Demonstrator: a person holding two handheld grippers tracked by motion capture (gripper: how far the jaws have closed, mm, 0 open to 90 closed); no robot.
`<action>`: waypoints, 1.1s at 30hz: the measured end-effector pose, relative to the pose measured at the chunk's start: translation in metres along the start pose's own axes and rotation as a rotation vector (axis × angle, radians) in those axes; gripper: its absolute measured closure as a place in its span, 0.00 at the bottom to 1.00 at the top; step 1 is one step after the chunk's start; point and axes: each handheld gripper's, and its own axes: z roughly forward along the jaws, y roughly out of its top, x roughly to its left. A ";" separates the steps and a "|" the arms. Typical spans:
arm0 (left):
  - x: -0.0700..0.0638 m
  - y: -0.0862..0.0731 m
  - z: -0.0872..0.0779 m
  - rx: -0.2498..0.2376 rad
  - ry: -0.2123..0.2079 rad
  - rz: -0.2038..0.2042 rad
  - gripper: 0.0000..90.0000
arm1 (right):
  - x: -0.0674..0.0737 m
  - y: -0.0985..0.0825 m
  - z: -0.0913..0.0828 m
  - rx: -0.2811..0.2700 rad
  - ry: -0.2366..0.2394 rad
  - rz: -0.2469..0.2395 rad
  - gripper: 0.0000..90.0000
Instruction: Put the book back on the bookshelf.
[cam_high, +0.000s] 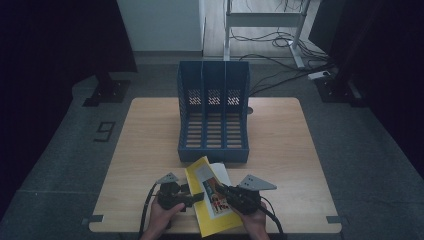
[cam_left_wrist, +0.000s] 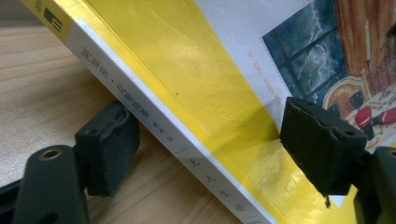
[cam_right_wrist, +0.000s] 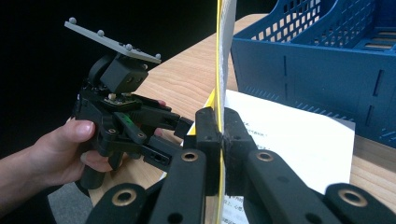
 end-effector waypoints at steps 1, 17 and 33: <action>0.000 0.000 0.000 0.000 -0.002 -0.004 0.22 | 0.000 0.000 0.000 -0.001 0.001 0.001 0.97; 0.006 0.000 0.003 0.005 -0.006 -0.120 0.29 | -0.011 -0.006 0.004 0.024 0.002 0.038 0.97; 0.007 0.000 0.001 -0.017 -0.022 -0.150 0.35 | -0.033 -0.021 0.012 0.114 -0.061 0.102 0.96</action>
